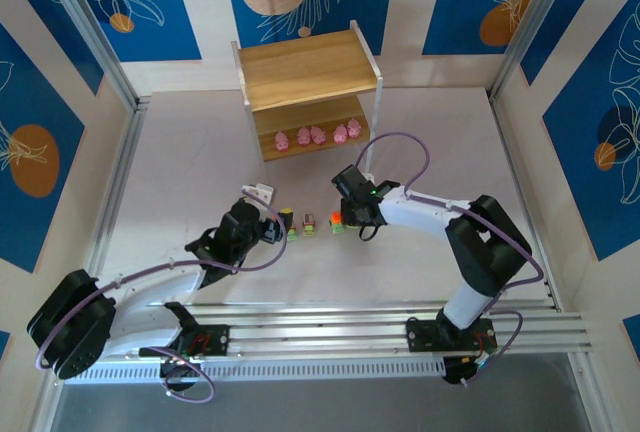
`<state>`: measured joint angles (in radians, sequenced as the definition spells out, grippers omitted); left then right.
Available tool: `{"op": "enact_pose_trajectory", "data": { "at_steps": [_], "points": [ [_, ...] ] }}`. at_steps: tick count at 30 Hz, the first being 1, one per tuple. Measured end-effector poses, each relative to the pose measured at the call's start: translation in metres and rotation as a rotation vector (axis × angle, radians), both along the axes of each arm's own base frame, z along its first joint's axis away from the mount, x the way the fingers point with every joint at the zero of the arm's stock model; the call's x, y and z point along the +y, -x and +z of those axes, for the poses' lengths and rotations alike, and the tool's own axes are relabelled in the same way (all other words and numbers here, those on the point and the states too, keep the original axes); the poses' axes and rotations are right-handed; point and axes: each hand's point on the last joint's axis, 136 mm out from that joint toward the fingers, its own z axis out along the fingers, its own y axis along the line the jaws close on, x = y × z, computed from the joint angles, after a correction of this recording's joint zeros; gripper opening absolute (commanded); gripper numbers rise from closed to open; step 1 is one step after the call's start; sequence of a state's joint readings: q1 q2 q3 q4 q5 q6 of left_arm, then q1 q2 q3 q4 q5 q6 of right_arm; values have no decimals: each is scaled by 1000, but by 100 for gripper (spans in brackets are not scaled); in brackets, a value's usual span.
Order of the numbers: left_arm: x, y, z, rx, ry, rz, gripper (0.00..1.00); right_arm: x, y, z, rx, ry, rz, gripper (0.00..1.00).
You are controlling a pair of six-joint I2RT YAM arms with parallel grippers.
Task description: Place and organize the plastic toys onto the shelf
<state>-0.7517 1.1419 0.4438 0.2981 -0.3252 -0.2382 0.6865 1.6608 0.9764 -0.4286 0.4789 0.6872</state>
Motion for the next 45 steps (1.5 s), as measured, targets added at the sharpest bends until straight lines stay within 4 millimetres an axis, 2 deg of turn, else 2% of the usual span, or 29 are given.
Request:
{"op": "enact_pose_trajectory", "data": {
  "at_steps": [7, 11, 14, 26, 45],
  "points": [
    [0, 0, -4, 17, 5, 2, 78, 0, 2, -5, 18, 5, 3, 40],
    [2, -1, -5, 21, 8, 10, 78, 0, 2, -6, 20, 9, 6, 34],
    [3, -2, -5, 22, 9, 13, 78, -2, 4, -7, 27, 19, 11, 33],
    [1, -2, -6, 28, 15, 3, 78, -10, 6, -8, 37, 60, 35, 41],
    [3, -3, -6, 32, 20, 9, 78, -6, 7, -7, 40, 43, 46, 41]
  ]
}}
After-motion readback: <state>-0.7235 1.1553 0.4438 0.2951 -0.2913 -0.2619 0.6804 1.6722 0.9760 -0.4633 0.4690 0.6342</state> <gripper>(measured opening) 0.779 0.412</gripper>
